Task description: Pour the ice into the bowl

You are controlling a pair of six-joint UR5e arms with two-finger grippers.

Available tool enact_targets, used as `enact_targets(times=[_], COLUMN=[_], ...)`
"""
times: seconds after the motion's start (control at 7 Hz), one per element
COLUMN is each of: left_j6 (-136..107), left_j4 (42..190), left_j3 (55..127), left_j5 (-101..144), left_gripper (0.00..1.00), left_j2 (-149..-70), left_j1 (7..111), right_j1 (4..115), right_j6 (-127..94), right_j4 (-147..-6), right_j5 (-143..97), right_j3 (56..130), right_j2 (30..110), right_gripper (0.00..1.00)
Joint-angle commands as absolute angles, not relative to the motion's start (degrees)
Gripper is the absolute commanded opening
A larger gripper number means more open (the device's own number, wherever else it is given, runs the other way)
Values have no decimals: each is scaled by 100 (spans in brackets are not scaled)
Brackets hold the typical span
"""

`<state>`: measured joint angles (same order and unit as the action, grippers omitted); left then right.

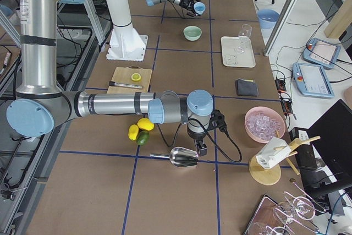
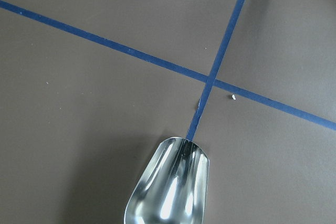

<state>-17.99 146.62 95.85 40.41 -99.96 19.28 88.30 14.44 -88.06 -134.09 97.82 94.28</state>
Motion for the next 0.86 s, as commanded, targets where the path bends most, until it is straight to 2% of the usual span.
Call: enact_targets(times=[0.0,0.29,0.71], left_j6=[-788,339,2070], left_j4=[13933,13755,13755], left_j3=[9554,9501,9510], left_j5=[3930,3508,3305], left_gripper=[0,0,0], left_j2=[-10334,-10642,-10687], left_j1=[1890,1698,1617], right_j1=[8885,8894,8930], right_j6=[1441,1441,1441], right_j4=[-8807,-8807,-8807], right_j5=[-13403,-13403,-13403], right_j3=[9774,9765,9756], right_j2=[9457,9466,9466], right_gripper=[100,100,100])
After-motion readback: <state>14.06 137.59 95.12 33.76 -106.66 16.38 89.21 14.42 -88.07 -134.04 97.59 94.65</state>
